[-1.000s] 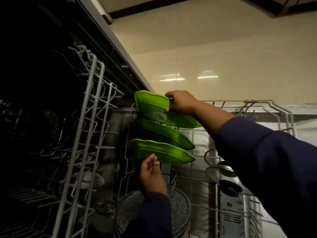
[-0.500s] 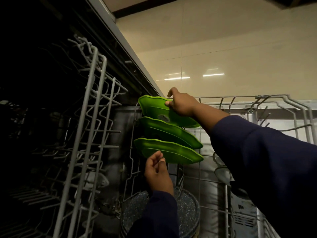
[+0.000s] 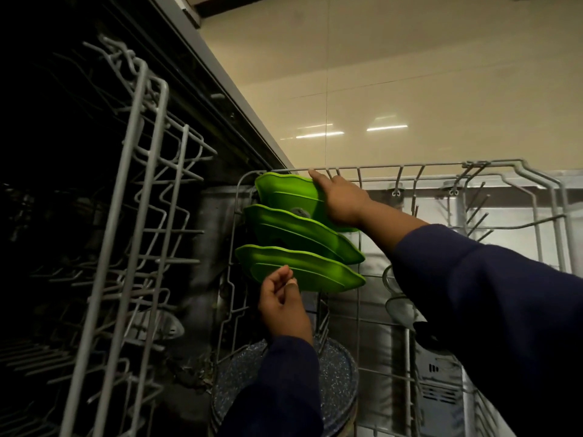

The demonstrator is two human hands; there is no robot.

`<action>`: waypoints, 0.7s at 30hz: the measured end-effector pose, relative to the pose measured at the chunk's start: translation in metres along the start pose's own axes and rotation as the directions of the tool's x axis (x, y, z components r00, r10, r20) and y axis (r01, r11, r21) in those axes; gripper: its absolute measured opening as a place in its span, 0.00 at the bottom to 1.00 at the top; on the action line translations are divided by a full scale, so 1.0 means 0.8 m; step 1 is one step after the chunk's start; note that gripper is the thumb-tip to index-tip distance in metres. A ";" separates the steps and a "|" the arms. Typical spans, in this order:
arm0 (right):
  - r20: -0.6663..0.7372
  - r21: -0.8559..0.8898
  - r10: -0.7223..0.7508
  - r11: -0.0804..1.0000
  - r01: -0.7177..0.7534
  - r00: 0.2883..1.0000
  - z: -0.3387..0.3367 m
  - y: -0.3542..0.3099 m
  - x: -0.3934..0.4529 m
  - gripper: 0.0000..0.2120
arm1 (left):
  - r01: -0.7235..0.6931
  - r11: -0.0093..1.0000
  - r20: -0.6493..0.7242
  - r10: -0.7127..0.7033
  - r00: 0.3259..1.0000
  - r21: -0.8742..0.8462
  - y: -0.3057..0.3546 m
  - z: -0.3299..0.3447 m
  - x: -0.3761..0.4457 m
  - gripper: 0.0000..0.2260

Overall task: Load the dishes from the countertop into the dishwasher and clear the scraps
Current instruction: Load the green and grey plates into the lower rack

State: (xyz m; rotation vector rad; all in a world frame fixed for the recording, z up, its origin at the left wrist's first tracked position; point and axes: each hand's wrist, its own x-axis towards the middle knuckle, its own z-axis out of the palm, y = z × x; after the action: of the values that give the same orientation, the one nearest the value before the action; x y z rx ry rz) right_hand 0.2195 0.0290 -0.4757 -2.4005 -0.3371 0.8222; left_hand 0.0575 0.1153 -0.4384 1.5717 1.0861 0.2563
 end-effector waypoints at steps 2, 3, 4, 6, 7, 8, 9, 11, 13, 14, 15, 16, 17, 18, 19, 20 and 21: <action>-0.036 0.064 0.016 0.998 -0.014 0.999 0.006 0.005 -0.002 0.35 | 0.003 1.000 -0.005 -0.003 1.000 0.017 0.001 -0.001 0.002 0.10; -0.075 0.096 0.020 0.995 -0.013 0.997 0.007 0.009 -0.005 0.35 | 0.004 1.000 -0.012 -0.004 1.000 0.026 0.000 -0.002 0.002 0.10; -0.120 0.122 0.024 0.992 -0.010 0.992 0.007 0.012 -0.008 0.35 | 0.007 0.999 -0.021 -0.006 1.000 0.038 0.001 -0.004 0.002 0.10; -0.186 0.162 0.033 0.987 -0.003 0.982 0.005 0.018 -0.016 0.33 | 0.013 0.998 -0.027 -0.011 1.000 0.058 0.002 -0.005 0.003 0.11; -0.201 0.168 0.029 0.986 0.005 0.979 0.003 0.019 -0.021 0.32 | 0.014 0.998 -0.028 -0.013 1.000 0.059 0.005 -0.006 0.002 0.11; -0.211 0.167 0.019 0.986 0.017 0.977 0.002 0.019 -0.027 0.30 | 0.011 0.998 -0.029 -0.010 1.000 0.056 0.009 -0.006 0.001 0.11; -0.221 0.164 0.006 0.986 0.032 0.975 -0.001 0.017 -0.033 0.29 | 0.007 0.999 -0.031 -0.005 0.999 0.052 0.015 -0.006 0.000 0.12; -0.229 0.166 -0.011 0.985 0.050 0.973 -0.009 0.011 -0.045 0.27 | -0.005 0.999 -0.028 0.006 1.000 0.049 0.029 -0.007 -0.005 0.12; -0.216 0.166 -0.017 0.985 0.054 0.976 -0.021 0.001 -0.066 0.26 | -0.023 0.999 -0.027 0.024 0.999 0.049 0.047 -0.010 -0.017 0.13; -0.203 0.170 -0.017 0.984 0.052 0.979 -0.030 -0.006 -0.079 0.25 | -0.034 0.998 -0.028 0.035 0.999 0.044 0.060 -0.014 -0.026 0.13; -0.191 0.173 -0.018 0.984 0.051 0.981 -0.038 -0.014 -0.093 0.25 | -0.041 0.998 -0.027 0.042 0.999 0.037 0.072 -0.018 -0.037 0.13; -0.182 0.177 -0.014 0.983 0.047 0.983 -0.045 -0.023 -0.108 0.25 | -0.049 0.998 -0.021 0.049 0.999 0.032 0.085 -0.021 -0.048 0.14; -0.172 0.174 -0.016 0.984 0.046 0.985 -0.053 -0.033 -0.128 0.24 | -0.056 0.998 -0.016 0.056 0.998 0.023 0.100 -0.025 -0.061 0.14; -0.158 0.176 -0.017 0.983 0.045 0.987 -0.061 -0.043 -0.150 0.24 | -0.064 0.998 -0.001 0.064 0.998 0.026 0.114 -0.030 -0.075 0.14; -0.141 0.184 -0.016 0.982 0.042 0.990 -0.067 -0.054 -0.175 0.24 | -0.065 0.997 0.015 0.065 0.998 0.032 0.130 -0.038 -0.093 0.15; -0.126 0.193 -0.016 0.980 0.040 0.992 -0.074 -0.066 -0.201 0.24 | -0.064 0.997 0.029 0.063 0.998 0.038 0.145 -0.047 -0.113 0.16; -0.112 0.201 -0.018 0.979 0.041 0.994 -0.080 -0.076 -0.226 0.23 | -0.060 0.997 0.043 0.058 0.997 0.045 0.158 -0.054 -0.133 0.16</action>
State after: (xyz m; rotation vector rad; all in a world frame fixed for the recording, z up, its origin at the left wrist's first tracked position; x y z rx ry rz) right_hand 0.1154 -0.0228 -0.3113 -2.2336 -0.2332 0.6745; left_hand 0.0329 0.0744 -0.2744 1.6450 1.0210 0.2382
